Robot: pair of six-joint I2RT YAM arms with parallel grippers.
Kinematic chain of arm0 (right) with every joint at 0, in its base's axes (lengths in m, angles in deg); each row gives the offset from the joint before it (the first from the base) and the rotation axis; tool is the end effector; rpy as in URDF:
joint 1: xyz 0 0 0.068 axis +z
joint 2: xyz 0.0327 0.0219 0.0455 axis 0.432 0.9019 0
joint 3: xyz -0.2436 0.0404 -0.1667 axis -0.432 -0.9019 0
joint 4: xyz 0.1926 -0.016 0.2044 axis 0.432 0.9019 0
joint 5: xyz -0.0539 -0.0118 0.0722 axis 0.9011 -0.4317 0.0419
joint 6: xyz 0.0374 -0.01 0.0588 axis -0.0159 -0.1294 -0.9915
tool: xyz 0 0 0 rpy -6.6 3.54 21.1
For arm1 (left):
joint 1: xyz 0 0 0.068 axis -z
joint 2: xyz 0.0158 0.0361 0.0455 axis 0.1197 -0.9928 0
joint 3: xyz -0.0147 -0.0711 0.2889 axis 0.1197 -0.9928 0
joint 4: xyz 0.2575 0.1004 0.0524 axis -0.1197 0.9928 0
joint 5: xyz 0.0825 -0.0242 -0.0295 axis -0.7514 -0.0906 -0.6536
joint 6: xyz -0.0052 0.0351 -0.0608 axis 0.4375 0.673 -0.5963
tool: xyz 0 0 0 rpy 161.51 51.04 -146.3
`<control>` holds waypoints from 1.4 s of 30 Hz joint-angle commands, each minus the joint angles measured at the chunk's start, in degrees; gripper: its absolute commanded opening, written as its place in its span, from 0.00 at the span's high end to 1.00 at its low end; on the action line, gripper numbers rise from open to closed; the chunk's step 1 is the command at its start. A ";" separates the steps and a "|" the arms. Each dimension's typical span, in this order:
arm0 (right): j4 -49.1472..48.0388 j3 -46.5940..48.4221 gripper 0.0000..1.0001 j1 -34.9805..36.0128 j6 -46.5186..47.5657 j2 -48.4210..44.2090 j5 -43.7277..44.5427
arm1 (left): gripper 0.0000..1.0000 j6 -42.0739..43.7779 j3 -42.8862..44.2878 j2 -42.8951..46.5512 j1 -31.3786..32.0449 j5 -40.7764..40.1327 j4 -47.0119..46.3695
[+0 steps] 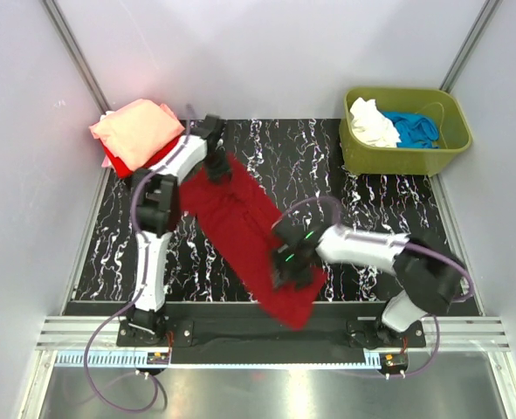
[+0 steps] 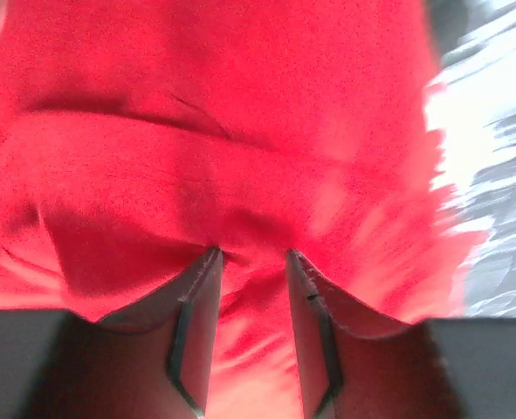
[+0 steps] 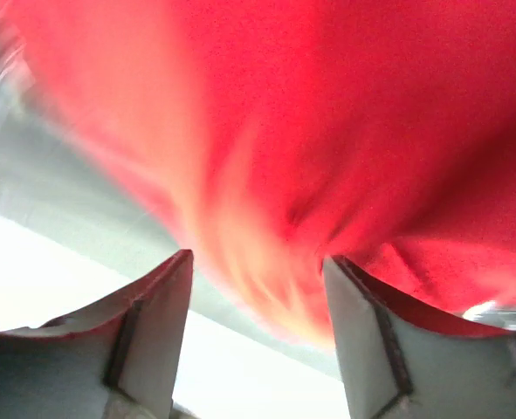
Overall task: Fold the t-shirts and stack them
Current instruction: Fold the tshirt
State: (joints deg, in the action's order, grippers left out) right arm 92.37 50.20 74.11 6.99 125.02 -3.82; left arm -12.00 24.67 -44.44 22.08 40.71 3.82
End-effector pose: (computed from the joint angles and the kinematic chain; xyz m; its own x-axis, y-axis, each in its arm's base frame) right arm 0.1895 0.2307 0.1566 -0.9838 -0.1587 -0.0833 -0.1769 0.9346 0.3087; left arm 0.4957 -0.1375 0.1691 -0.9225 -0.3147 -0.2235 -0.2727 0.9412 -0.1994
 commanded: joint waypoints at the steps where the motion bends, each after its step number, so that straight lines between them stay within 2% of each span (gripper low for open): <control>1: -3.63 11.19 0.31 20.01 -7.60 1.31 -6.58 | 0.57 6.55 29.26 -12.31 6.84 8.33 2.92; 2: -1.71 14.01 0.30 23.78 -6.54 2.28 -5.53 | 0.54 8.56 43.88 -15.48 7.64 10.38 4.16; 3: -0.65 17.34 0.29 24.17 -5.75 2.11 -3.43 | 0.49 8.84 47.33 -17.51 8.17 11.96 3.65; 4: 0.24 18.16 0.27 24.09 -4.96 1.59 -2.80 | 0.40 8.50 46.76 -15.70 8.26 13.89 1.38; 5: 1.64 19.12 0.26 23.91 -4.16 0.11 -1.31 | 0.33 7.62 37.00 -12.38 8.00 14.52 -2.29; 6: 5.04 21.31 0.25 23.30 -3.29 -0.60 1.40 | 0.26 7.44 30.64 -3.64 7.65 14.88 -10.77; 7: 6.82 22.64 0.24 22.69 -1.28 -1.13 2.38 | 0.03 7.70 25.53 0.27 7.30 14.10 -13.55; 8: 10.06 23.87 0.23 22.07 -0.39 -2.01 3.26 | 0.01 8.92 20.52 3.53 7.12 13.30 -14.80; 9: 11.39 26.05 0.23 20.15 0.58 -2.45 5.27 | 0.01 9.80 20.12 7.57 6.69 12.77 -13.42; 11: 13.68 27.56 0.22 17.42 2.96 -3.68 7.22 | 0.01 12.34 21.95 9.88 6.16 12.07 -9.82; 14: 13.52 29.15 0.22 7.85 5.68 -4.30 7.23 | 0.01 13.67 21.97 15.84 4.23 9.70 -0.43; 16: 12.82 30.46 0.22 0.93 7.87 -3.69 6.79 | 0.01 13.94 18.30 19.98 2.73 7.51 1.09; 19: 11.50 34.15 0.22 -6.11 11.22 0.60 6.00 | 0.01 14.12 5.04 30.78 2.11 6.01 -0.39; 20: 11.23 36.86 0.22 -7.63 12.01 3.93 4.69 | 0.01 14.03 -2.31 36.03 2.11 6.26 -2.05; 23: 10.36 41.44 0.24 -13.42 13.95 11.65 3.28 | 0.01 13.59 -14.54 43.18 2.11 6.71 -2.33; 26: 10.44 48.82 0.27 -17.64 14.65 20.18 1.25 | 0.01 12.89 -25.45 54.67 2.11 4.95 -2.07; 29: 13.15 61.10 0.28 -19.07 15.53 29.31 1.78 | 0.01 12.71 -34.07 63.03 2.11 3.37 -1.55; 35: 17.99 77.20 0.30 -19.77 16.41 43.75 2.30 | 0.01 13.68 -44.82 74.73 2.11 -1.29 1.53; 40: 18.79 82.76 0.29 -20.65 16.41 49.21 2.48 | 0.01 12.37 -54.04 82.83 2.11 -4.09 -0.66; 42: 18.44 83.03 0.30 -21.00 15.28 49.75 1.69 | 0.01 11.83 -53.71 85.12 2.20 -4.81 -0.92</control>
State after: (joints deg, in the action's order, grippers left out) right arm 109.50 129.91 53.69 22.38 174.50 -1.15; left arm 0.31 -28.37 38.58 24.31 39.24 5.99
